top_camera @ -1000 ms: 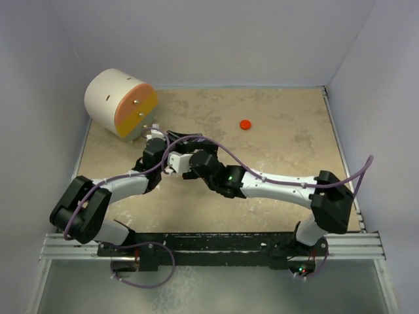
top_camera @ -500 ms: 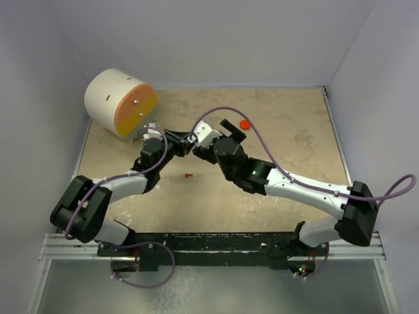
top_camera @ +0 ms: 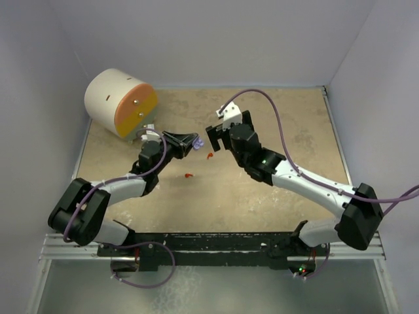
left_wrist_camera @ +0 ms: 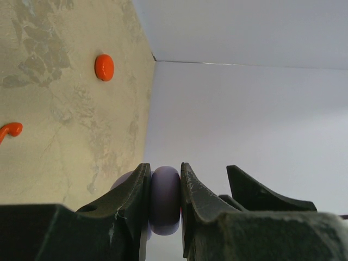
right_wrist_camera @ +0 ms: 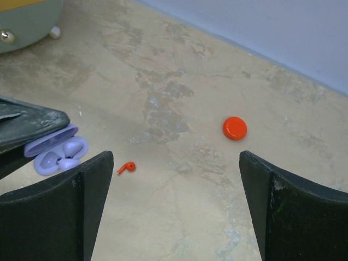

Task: Insert the wireless bluetooth earbuds into the charging case
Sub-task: Place the earbud in the charging case, then close the charging case.

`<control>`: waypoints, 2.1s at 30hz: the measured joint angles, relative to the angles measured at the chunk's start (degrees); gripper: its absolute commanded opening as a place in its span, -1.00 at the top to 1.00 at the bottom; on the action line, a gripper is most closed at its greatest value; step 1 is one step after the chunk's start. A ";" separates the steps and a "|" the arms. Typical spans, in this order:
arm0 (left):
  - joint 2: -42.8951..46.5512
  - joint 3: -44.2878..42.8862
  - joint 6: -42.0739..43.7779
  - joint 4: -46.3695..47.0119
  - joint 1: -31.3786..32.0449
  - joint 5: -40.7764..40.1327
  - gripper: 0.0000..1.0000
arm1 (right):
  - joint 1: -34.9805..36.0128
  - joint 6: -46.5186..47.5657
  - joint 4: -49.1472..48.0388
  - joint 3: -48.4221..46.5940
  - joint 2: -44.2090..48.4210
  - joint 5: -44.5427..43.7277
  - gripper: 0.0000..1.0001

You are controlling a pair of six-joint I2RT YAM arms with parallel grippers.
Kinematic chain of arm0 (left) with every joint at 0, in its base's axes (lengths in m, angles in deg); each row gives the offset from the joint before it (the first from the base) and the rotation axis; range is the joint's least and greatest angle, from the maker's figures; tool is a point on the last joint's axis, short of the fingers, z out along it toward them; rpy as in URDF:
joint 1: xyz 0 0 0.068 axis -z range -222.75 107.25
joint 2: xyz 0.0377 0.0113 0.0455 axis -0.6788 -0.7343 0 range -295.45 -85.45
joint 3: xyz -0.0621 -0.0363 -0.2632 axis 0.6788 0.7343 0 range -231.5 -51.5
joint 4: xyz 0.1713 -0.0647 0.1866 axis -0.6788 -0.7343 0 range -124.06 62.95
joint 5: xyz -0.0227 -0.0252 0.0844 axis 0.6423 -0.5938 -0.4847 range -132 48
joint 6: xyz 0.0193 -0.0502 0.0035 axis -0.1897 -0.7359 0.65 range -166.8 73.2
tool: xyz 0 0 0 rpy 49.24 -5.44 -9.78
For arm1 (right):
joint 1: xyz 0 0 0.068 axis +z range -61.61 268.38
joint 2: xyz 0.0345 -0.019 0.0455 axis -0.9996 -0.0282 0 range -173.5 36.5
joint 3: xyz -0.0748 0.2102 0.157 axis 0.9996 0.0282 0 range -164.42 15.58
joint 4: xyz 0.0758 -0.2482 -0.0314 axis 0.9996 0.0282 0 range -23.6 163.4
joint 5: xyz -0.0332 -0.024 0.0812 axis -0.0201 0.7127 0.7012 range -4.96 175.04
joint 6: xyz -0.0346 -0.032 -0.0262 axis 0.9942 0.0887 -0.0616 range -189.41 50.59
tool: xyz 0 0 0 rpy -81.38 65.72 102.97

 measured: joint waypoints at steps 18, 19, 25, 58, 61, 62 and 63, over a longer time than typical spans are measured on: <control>2.01 1.16 5.66 0.81 -0.04 0.85 1.00 | -4.74 -3.34 0.35 -0.28 -9.51 10.14 -0.99; 2.01 1.16 5.70 0.98 -0.04 0.96 1.00 | -4.74 -3.32 0.37 -0.52 -9.92 10.40 -0.99; 1.97 1.16 5.75 1.31 -0.04 1.16 1.00 | -4.74 -2.97 0.39 -2.05 -12.83 12.02 -0.99; -4.59 0.26 4.20 5.14 1.42 -3.23 1.00 | -0.87 -3.54 -0.98 -0.94 -13.57 15.98 -0.99; -4.59 0.28 2.67 5.53 2.12 -5.62 1.00 | -0.59 -4.79 -3.41 -0.07 -13.57 16.13 -0.99; -4.59 0.31 2.23 5.53 2.38 -6.45 1.00 | -0.42 -5.22 -4.20 0.22 -13.62 16.13 -0.99; -4.59 0.44 1.53 5.57 2.75 -7.26 1.00 | -0.20 -5.64 -4.90 0.48 -13.62 16.09 -1.00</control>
